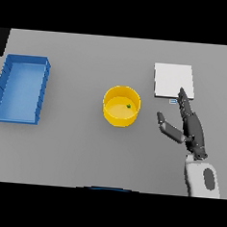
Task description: Pick up the red beaker and tilt it to pour out 1 green nut into yellow bowl. Pick up the yellow bowl and place it on the metallic measuring scale.
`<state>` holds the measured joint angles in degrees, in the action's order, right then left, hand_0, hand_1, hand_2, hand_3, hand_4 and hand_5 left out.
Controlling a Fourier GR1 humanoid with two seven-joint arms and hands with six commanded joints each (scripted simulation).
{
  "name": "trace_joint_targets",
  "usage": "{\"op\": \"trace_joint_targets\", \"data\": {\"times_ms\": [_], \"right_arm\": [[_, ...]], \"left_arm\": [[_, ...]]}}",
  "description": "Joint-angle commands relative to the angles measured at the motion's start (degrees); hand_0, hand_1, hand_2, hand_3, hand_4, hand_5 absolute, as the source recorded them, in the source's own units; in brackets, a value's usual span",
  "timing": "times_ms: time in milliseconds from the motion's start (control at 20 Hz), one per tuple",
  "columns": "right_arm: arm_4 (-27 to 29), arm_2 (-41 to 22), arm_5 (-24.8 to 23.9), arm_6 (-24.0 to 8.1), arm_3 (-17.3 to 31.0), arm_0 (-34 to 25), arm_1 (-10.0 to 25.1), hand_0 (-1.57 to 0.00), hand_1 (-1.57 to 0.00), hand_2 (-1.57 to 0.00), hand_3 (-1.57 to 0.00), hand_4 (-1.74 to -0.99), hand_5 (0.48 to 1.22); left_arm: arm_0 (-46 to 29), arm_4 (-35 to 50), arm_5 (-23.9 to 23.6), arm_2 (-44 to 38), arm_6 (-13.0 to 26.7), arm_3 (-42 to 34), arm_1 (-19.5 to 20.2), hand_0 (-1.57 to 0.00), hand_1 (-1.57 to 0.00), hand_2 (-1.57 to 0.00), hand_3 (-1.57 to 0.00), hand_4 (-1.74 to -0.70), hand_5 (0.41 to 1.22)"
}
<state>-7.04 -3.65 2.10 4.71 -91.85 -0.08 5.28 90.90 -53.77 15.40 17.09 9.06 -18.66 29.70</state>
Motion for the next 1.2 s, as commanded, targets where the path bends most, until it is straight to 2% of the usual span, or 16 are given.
{"op": "trace_joint_targets", "data": {"times_ms": [0,100,200,350,450,500,550,600,850,1000,1150], "right_arm": [[-0.56,-0.18,-0.22,0.69,0.11,-0.73,0.17,0.00,0.00,0.00,0.00,-1.304,0.653],[-1.17,-0.85,-0.71,0.47,-0.45,0.40,-0.51,0.00,0.00,0.00,0.00,-1.298,0.651],[-1.08,-1.16,-0.72,0.02,-0.45,0.09,-1.02,0.00,0.00,0.00,0.00,-1.286,0.649],[0.16,-1.02,-0.06,-1.13,-0.29,0.25,-1.42,0.00,0.00,0.00,0.00,-1.275,0.656],[-0.45,-0.75,-0.39,-0.66,0.17,0.09,-0.81,0.00,0.00,0.00,0.00,-1.285,0.663],[-0.92,-0.94,-0.33,-0.37,0.04,0.24,-0.42,0.00,0.00,0.00,0.00,-1.293,0.667],[-0.48,-0.82,-0.11,-0.12,-0.18,0.30,-0.41,0.00,0.00,0.00,0.00,-1.302,0.671],[-0.27,-0.97,0.40,0.58,-0.63,0.89,-0.14,0.00,0.00,0.00,0.00,-1.307,0.677],[-0.61,-0.92,0.26,0.41,-0.41,0.75,0.13,0.00,0.00,0.00,0.00,-1.304,0.707],[-1.03,-1.20,0.40,0.99,0.10,1.10,0.20,0.00,0.00,0.00,0.00,-1.309,0.720],[-2.23,-1.62,-0.44,0.82,0.02,0.72,0.01,0.00,0.00,0.00,0.00,-1.327,0.724]], "left_arm": [[-1.08,1.92,-1.71,-2.17,0.07,0.30,1.24,-1.57,-1.56,-1.56,-1.40,-1.71,1.220],[-3.93,5.87,-4.07,-6.25,3.48,0.19,2.99,-1.57,-1.56,-1.56,-1.44,-1.72,1.220],[-7.61,8.49,-6.62,-8.61,5.88,-0.21,4.19,-1.57,-1.57,-1.57,-1.41,-1.73,1.221],[-14.17,12.08,-9.08,-11.15,9.97,-1.40,5.10,-1.57,-1.57,-1.57,-1.47,-1.73,1.221],[-18.81,15.54,-10.48,-13.70,13.22,-2.74,4.69,-1.57,-1.57,-1.57,-1.50,-1.74,1.221],[-21.32,17.19,-11.49,-14.70,13.43,-3.84,4.43,-1.57,-1.57,-1.57,-1.44,-1.74,1.221],[-23.17,18.34,-11.90,-15.48,15.04,-4.54,4.30,-1.57,-1.57,-1.57,-1.46,-1.74,1.221],[-25.23,20.00,-12.50,-16.58,15.75,-5.77,4.09,-1.57,-1.57,-1.57,-1.42,-1.74,1.221],[-36.77,24.93,-15.85,-18.72,20.52,-15.31,3.15,-1.57,-1.57,-1.57,-1.52,-1.74,1.221],[-44.48,26.83,-16.53,-18.66,21.97,-24.93,3.39,-1.57,-1.57,-1.57,-1.41,-1.74,1.221],[-50.20,28.28,-16.67,-18.61,25.64,-33.39,3.16,-1.57,-1.57,-1.57,-1.34,-1.74,1.221]]}}
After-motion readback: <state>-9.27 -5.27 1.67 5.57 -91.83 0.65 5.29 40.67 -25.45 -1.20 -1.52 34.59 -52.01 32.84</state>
